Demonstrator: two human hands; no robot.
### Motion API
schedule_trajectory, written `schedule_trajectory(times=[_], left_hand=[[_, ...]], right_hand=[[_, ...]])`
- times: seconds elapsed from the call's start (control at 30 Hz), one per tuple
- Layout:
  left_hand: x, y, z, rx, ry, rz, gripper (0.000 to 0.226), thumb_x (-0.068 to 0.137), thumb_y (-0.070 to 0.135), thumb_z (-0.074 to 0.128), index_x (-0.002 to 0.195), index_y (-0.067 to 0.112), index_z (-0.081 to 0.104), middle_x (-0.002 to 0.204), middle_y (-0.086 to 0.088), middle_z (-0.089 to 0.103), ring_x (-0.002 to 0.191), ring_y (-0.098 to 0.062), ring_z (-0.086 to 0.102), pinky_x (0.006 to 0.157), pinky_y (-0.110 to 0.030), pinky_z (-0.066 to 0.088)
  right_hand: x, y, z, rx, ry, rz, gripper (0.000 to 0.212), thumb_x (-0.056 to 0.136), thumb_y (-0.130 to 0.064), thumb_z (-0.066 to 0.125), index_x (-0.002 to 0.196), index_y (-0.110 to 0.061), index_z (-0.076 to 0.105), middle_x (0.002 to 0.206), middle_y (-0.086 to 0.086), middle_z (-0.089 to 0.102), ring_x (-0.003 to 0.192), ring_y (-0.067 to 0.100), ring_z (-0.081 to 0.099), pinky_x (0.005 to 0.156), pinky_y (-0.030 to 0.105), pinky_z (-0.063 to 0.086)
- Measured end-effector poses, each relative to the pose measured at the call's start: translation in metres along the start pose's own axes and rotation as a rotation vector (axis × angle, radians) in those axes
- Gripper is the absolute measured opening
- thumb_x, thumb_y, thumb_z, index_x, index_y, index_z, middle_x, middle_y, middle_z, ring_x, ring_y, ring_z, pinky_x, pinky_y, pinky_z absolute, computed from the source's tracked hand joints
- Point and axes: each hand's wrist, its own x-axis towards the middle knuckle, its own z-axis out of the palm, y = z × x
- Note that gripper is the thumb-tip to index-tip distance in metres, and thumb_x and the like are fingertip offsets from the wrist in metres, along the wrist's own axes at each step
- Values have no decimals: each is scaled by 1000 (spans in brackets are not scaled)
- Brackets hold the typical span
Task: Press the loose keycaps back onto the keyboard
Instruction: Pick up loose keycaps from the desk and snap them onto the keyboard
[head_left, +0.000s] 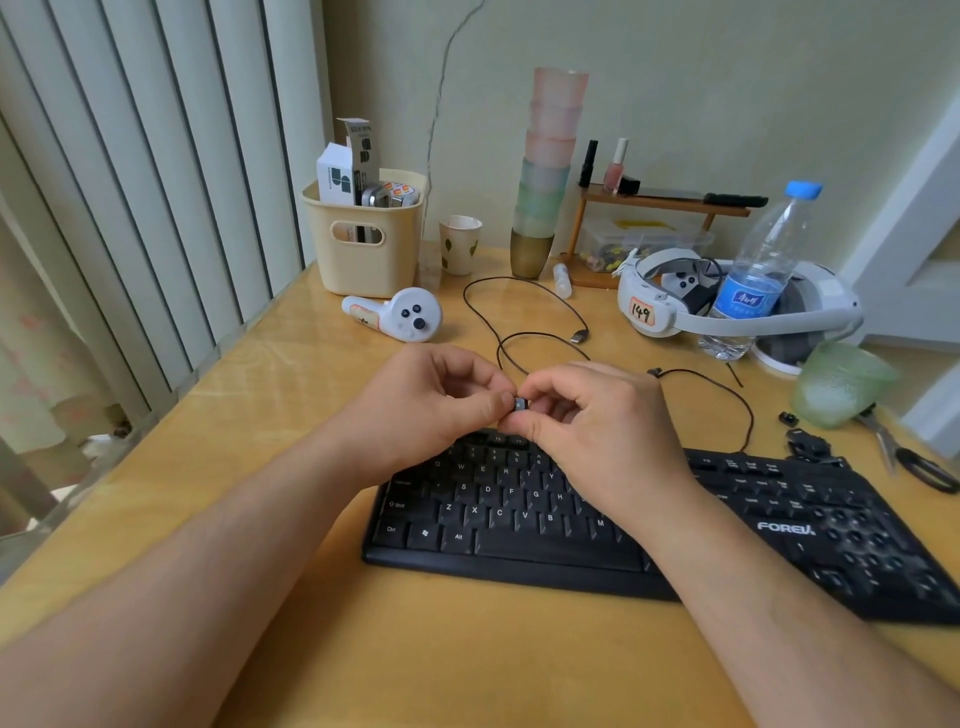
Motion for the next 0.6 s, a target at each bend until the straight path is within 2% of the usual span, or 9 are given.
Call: schedule_trajectory(times=[0.1,0.2,0.3,0.43,0.53,0.6], left_hand=[[0,-2,-3,19,5,12,5,91,22,80,91,17,79,91,-20,76,80,-20,63,87,-42,53],[-1,-3,-4,55,-9,18,10,90,25,81,95,17,78,91,-16,76,80,-15,64,92,-45,54],[-2,-2,-3,52,-7,16,17,89,24,82,103,18,74,89,-8,79,84,-14,69,94,-43,54],[-3,-1,-2,-6,-42,12,25,89,26,81,110,19,70,95,-7,81,99,-23,75,102,-43,54],[-2,-4,-4,34,-67,-22,28,91,34,76,118,30,67,101,3,80,106,-13,73,107,-41,51],[0,-10,-8,203,-24,-22,27,95,45,71,121,42,65,104,12,78,108,-3,68,104,-34,49]], right_hand=[[5,0,-12,-62,-128,-56,9,83,-23,82,90,-28,80,77,-12,67,71,8,62,63,35,55],[13,-2,-21,-145,-242,-74,7,85,-30,76,91,-34,78,79,-14,66,70,7,60,62,37,54],[18,-11,-25,-286,-284,-100,6,85,-38,71,90,-38,74,83,-14,63,71,9,56,60,37,53],[32,-27,-34,-430,-389,-78,8,88,-42,66,91,-40,73,85,-18,62,78,6,55,64,34,54],[48,-25,-48,-401,-456,11,5,86,-40,72,88,-38,76,79,-19,67,79,3,60,70,31,54],[58,-12,-60,-270,-467,193,3,86,-34,78,84,-33,79,77,-15,72,77,2,64,72,26,52]])
